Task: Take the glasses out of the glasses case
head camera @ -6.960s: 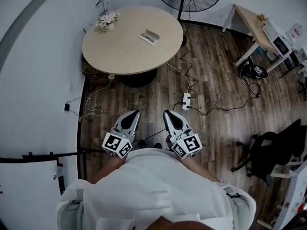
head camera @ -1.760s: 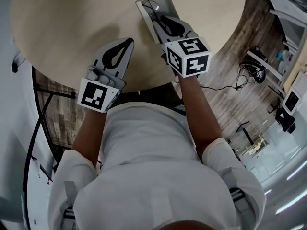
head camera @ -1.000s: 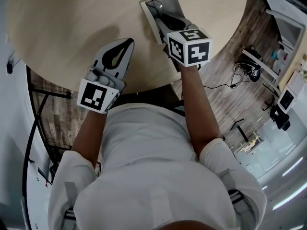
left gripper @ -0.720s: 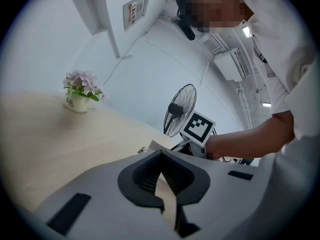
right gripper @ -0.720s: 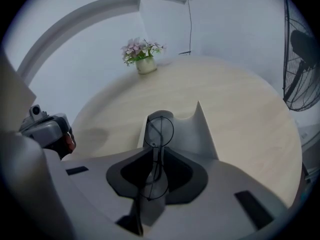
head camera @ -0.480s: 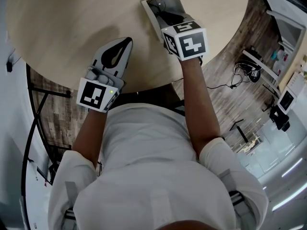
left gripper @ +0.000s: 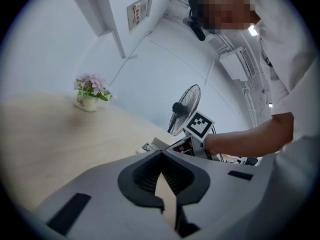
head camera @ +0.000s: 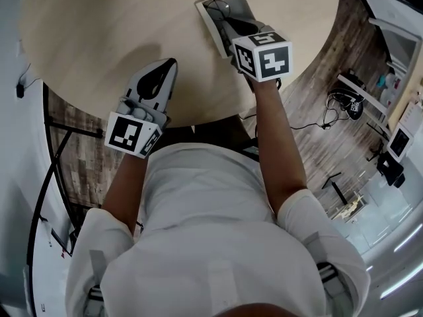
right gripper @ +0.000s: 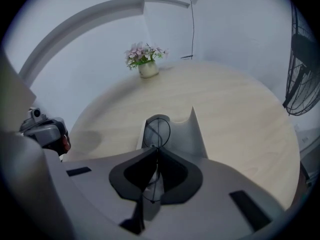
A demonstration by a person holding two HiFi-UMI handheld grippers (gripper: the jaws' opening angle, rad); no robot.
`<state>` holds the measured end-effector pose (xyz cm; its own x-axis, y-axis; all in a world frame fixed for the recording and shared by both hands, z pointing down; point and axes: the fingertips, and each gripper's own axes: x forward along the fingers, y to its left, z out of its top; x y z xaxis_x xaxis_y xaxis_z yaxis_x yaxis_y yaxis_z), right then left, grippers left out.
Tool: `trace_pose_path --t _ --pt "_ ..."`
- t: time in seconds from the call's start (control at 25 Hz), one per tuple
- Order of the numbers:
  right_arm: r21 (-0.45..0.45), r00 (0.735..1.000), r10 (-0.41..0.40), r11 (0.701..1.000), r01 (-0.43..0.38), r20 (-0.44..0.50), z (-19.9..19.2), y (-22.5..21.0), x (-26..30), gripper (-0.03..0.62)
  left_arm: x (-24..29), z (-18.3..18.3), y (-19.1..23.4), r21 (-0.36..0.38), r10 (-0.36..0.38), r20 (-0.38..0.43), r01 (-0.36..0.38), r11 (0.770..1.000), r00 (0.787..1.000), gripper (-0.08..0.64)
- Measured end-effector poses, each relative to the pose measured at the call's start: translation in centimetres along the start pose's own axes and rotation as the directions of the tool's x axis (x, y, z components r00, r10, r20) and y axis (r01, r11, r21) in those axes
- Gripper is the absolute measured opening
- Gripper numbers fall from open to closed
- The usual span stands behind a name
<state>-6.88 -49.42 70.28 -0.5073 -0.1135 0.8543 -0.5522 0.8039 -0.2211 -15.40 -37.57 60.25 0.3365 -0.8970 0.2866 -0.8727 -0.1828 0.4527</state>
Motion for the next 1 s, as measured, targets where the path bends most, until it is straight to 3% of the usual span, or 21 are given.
trace_pose_path --t 0.36,0.56,0.68,0.76,1.0 --pt "-0.027 0.981 -0.005 1.0 0.011 0.193 3.8 -0.1 -5.8 0.029 -2.1 3.4 -1.2 0.085 0.05 0.038 -0.053 0.995 0.998 0.012" --pt "-0.083 0.93 0.04 0.997 -0.011 0.365 8.0 2.0 -13.0 0.029 -3.4 7.5 -3.2 0.156 0.076 0.107 -0.092 0.983 0.991 0.012" --pt "-0.122 0.877 0.096 0.992 -0.042 0.472 10.1 3.6 -18.5 0.029 -3.6 10.5 -5.4 0.197 0.078 0.159 -0.109 0.974 0.984 0.012" --pt "-0.143 0.823 0.154 0.986 -0.089 0.547 11.0 4.8 -22.6 0.029 -4.0 12.3 -7.3 0.22 0.075 0.186 -0.116 0.969 0.98 0.012" --pt "-0.272 0.599 0.284 0.956 -0.114 0.748 13.2 7.3 -35.6 0.029 -6.6 19.6 -12.6 0.293 0.084 0.324 -0.185 0.938 0.942 0.012"
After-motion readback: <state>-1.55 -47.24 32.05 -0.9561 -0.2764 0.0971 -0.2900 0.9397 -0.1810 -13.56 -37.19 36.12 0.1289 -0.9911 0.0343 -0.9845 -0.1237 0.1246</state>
